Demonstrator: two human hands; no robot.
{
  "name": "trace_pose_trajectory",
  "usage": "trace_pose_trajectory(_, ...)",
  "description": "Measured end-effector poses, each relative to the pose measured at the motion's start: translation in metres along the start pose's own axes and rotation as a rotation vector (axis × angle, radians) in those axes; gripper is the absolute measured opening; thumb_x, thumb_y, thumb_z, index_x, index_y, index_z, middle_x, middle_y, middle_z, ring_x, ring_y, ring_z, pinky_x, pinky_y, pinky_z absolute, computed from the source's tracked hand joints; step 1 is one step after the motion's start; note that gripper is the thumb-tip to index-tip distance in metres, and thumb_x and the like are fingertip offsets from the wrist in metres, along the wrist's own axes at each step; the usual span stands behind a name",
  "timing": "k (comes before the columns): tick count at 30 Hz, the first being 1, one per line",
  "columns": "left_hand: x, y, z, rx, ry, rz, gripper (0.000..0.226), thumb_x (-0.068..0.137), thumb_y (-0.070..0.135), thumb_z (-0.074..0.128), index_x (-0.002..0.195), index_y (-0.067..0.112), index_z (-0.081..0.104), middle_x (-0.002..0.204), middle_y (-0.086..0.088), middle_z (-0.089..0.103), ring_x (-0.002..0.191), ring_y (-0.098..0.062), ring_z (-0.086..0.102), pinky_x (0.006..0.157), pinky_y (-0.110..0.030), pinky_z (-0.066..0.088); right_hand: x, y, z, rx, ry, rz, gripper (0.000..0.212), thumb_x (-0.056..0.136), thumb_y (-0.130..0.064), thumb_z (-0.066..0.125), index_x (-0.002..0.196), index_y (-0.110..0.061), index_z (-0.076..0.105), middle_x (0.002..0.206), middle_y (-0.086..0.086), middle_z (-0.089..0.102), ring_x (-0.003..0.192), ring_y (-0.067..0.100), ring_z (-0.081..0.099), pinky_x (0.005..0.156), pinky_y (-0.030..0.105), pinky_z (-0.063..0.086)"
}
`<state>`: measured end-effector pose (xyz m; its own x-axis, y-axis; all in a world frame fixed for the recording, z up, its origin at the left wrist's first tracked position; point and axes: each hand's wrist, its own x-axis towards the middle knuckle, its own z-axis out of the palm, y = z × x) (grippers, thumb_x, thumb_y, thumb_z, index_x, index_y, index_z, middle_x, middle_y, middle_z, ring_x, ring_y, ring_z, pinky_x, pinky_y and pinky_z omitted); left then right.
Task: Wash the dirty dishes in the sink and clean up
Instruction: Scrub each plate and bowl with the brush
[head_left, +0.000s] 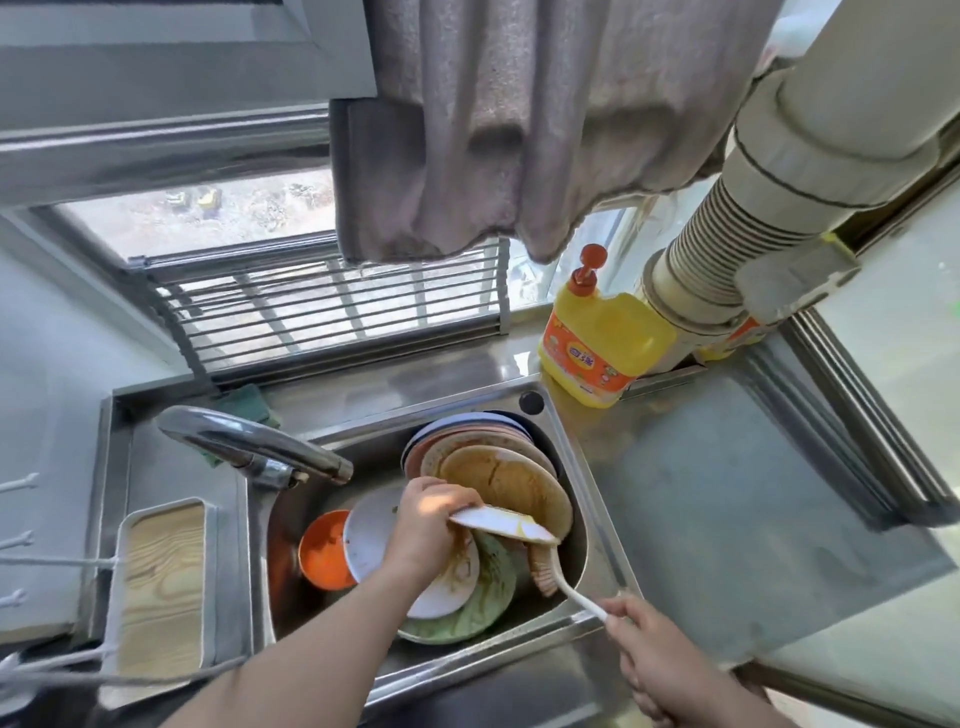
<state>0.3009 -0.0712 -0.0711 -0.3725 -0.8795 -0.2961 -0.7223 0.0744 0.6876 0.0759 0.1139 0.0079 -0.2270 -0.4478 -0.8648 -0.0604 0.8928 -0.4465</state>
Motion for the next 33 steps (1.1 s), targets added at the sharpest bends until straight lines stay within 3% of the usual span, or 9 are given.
trace_pose_trajectory(5, 0.020, 0.003, 0.020, -0.013, 0.023, -0.200, 0.023, 0.083, 0.023, 0.077, 0.105, 0.029, 0.077, 0.130, 0.008, 0.042, 0.125, -0.014, 0.043, 0.099, -0.007, 0.027, -0.001, -0.003, 0.010, -0.010, -0.018, -0.037, 0.016, 0.109, -0.014, 0.047, 0.114, -0.016, 0.062, 0.042, -0.004, 0.038, 0.032, 0.011, 0.029, 0.036, 0.021, 0.021)
trace_pose_trajectory(9, 0.031, 0.002, 0.012, -0.051, 0.178, -0.385, 0.035, 0.096, 0.019, 0.067, 0.125, 0.036, 0.063, 0.140, -0.008, 0.043, 0.134, -0.030, 0.035, 0.116, -0.041, 0.033, 0.003, -0.011, 0.009, 0.003, -0.043, -0.047, 0.016, 0.109, -0.016, 0.046, 0.116, -0.016, 0.060, 0.045, -0.002, 0.038, 0.032, 0.011, 0.027, 0.034, 0.021, 0.022)
trace_pose_trajectory(12, 0.035, -0.019, -0.009, -0.065, 0.299, -0.643, 0.036, 0.098, 0.030, 0.067, 0.132, 0.031, 0.056, 0.139, -0.016, 0.050, 0.131, -0.038, 0.041, 0.110, -0.050, 0.041, 0.007, -0.018, 0.004, -0.035, -0.088, -0.047, 0.016, 0.110, -0.024, 0.042, 0.117, -0.026, 0.057, 0.051, 0.003, 0.037, 0.035, 0.015, 0.028, 0.035, 0.018, 0.024)
trace_pose_trajectory(16, 0.007, -0.059, -0.036, -0.005, 0.334, -0.958, 0.042, 0.095, 0.024, 0.061, 0.136, 0.021, 0.052, 0.139, -0.022, 0.049, 0.126, -0.042, 0.044, 0.103, -0.052, 0.046, 0.012, -0.029, 0.003, 0.024, -0.095, -0.054, 0.017, 0.110, -0.022, 0.041, 0.118, -0.025, 0.056, 0.055, 0.004, 0.033, 0.038, 0.014, 0.023, 0.035, 0.017, 0.023)
trace_pose_trajectory(21, -0.036, -0.080, -0.027, -0.154, 0.217, -0.982, 0.029, 0.092, 0.021, 0.059, 0.120, 0.016, 0.051, 0.117, -0.018, 0.065, 0.099, -0.039, 0.058, 0.092, -0.046, 0.053, 0.019, -0.030, 0.006, 0.043, -0.093, -0.030, 0.020, 0.110, -0.026, 0.039, 0.117, -0.034, 0.056, 0.056, 0.002, 0.036, 0.037, 0.015, 0.027, 0.038, 0.018, 0.022)
trace_pose_trajectory(24, -0.053, -0.073, -0.015, -0.250, 0.141, -1.019, 0.057, 0.086, 0.014, 0.058, 0.141, 0.022, 0.045, 0.113, -0.013, 0.063, 0.091, -0.034, 0.057, 0.085, -0.040, 0.052, 0.019, -0.026, 0.008, 0.057, -0.098, -0.024, 0.020, 0.110, -0.028, 0.039, 0.115, -0.037, 0.057, 0.055, 0.002, 0.037, 0.037, 0.016, 0.028, 0.041, 0.019, 0.020)
trace_pose_trajectory(28, -0.063, -0.075, -0.004, -0.458, 0.059, -1.142, 0.100, 0.076, -0.001, 0.059, 0.161, 0.037, 0.023, 0.133, -0.014, 0.052, 0.107, -0.034, 0.051, 0.099, -0.040, 0.049, 0.018, -0.023, 0.014, 0.052, -0.099, -0.032, 0.019, 0.110, -0.026, 0.040, 0.116, -0.033, 0.057, 0.055, 0.002, 0.037, 0.037, 0.015, 0.027, 0.040, 0.019, 0.021)
trace_pose_trajectory(30, -0.063, -0.070, -0.001, -0.653, 0.039, -1.177, 0.099, 0.080, -0.018, 0.049, 0.160, 0.036, 0.024, 0.128, -0.012, 0.055, 0.111, -0.034, 0.055, 0.090, -0.043, 0.055, 0.018, -0.021, 0.017, 0.047, -0.103, -0.031, 0.019, 0.110, -0.026, 0.040, 0.115, -0.033, 0.057, 0.055, 0.002, 0.037, 0.038, 0.015, 0.027, 0.041, 0.020, 0.020)
trace_pose_trajectory(33, -0.064, -0.065, -0.002, -0.744, -0.016, -1.192, 0.085, 0.085, -0.018, 0.039, 0.150, 0.036, 0.036, 0.123, -0.014, 0.063, 0.107, -0.038, 0.066, 0.088, -0.051, 0.062, 0.017, -0.022, 0.021, 0.042, -0.113, -0.019, 0.020, 0.110, -0.028, 0.040, 0.114, -0.037, 0.057, 0.055, 0.001, 0.038, 0.038, 0.015, 0.029, 0.042, 0.020, 0.021)
